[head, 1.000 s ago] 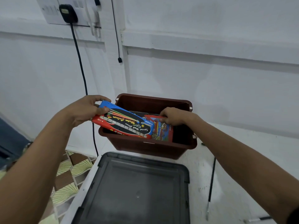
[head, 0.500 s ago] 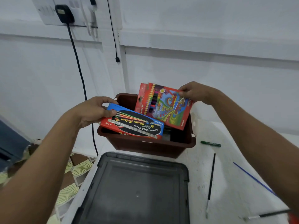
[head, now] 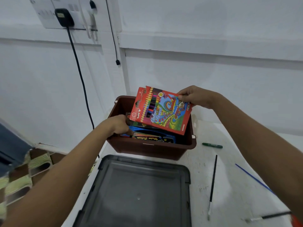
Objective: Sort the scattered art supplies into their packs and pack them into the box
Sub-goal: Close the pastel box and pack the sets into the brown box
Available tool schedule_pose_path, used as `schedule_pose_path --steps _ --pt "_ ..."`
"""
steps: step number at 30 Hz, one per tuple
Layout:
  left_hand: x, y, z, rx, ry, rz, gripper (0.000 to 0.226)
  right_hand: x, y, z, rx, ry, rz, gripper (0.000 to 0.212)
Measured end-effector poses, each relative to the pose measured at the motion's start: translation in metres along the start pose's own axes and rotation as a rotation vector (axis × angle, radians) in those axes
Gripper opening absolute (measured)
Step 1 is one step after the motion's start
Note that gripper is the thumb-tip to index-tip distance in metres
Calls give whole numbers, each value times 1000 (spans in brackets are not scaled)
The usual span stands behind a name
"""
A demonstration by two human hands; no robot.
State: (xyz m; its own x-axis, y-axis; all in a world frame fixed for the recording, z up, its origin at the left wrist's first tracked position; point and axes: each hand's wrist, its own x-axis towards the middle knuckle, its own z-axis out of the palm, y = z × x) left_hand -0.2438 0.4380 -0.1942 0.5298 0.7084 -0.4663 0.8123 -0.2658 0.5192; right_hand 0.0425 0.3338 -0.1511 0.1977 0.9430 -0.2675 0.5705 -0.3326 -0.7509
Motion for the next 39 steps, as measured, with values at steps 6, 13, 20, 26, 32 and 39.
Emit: schedule_pose_path --steps 6,13,20,26,32,39 --pt "-7 2 -4 -175 -29 -41 36 5 -9 13 -62 -76 8 31" --pt "-11 5 -7 -358 74 25 32 15 -13 41 -95 -155 -3 32" --pt "-9 11 1 -15 160 -55 50 24 -13 63 -519 -191 -62 36" --pt "-5 16 3 190 249 -54 54 23 -4 80 -662 35 -117 33" --pt "-7 15 10 307 236 -1 57 5 -6 81 -665 -45 -137 54" --pt "-27 16 13 247 235 30 60 -20 -4 82 -608 11 -209 61"
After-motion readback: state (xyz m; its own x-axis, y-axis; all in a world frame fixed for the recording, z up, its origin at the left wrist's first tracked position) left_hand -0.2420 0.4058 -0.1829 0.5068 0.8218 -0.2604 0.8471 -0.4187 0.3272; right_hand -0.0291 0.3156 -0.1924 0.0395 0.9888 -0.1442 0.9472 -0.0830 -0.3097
